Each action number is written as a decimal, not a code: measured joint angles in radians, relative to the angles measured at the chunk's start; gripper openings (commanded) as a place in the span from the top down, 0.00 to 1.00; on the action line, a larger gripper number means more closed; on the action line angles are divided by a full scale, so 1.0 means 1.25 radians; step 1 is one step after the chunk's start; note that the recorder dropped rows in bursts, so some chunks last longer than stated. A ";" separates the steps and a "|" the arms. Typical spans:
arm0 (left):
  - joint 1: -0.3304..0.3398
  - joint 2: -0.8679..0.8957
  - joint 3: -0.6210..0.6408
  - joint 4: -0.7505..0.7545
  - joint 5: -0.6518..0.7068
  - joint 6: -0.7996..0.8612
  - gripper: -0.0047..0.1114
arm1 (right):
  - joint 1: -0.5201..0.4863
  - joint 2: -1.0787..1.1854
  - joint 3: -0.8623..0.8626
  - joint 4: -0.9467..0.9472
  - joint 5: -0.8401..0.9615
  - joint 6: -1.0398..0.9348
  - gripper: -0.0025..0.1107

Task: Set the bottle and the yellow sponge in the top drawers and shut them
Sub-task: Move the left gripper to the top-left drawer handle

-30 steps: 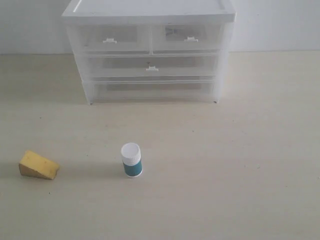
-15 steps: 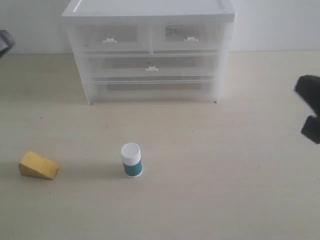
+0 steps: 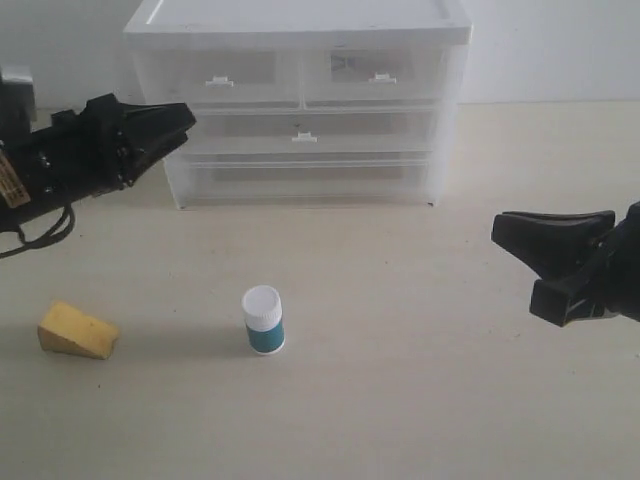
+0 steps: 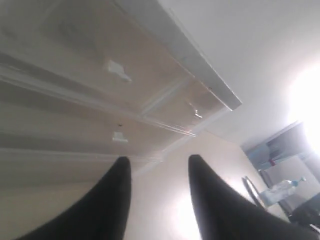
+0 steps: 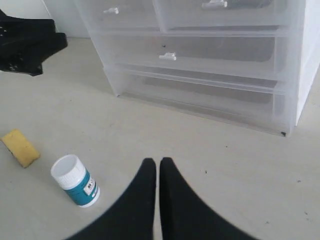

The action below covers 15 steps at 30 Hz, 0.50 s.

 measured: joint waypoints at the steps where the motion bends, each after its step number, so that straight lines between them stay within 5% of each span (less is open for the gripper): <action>1: -0.005 0.014 -0.017 0.000 -0.004 -0.025 0.58 | 0.000 0.000 0.000 0.000 -0.005 -0.002 0.96; 15: -0.013 0.160 -0.224 -0.006 -0.015 -0.300 0.59 | 0.000 0.001 0.000 0.003 -0.020 -0.005 0.96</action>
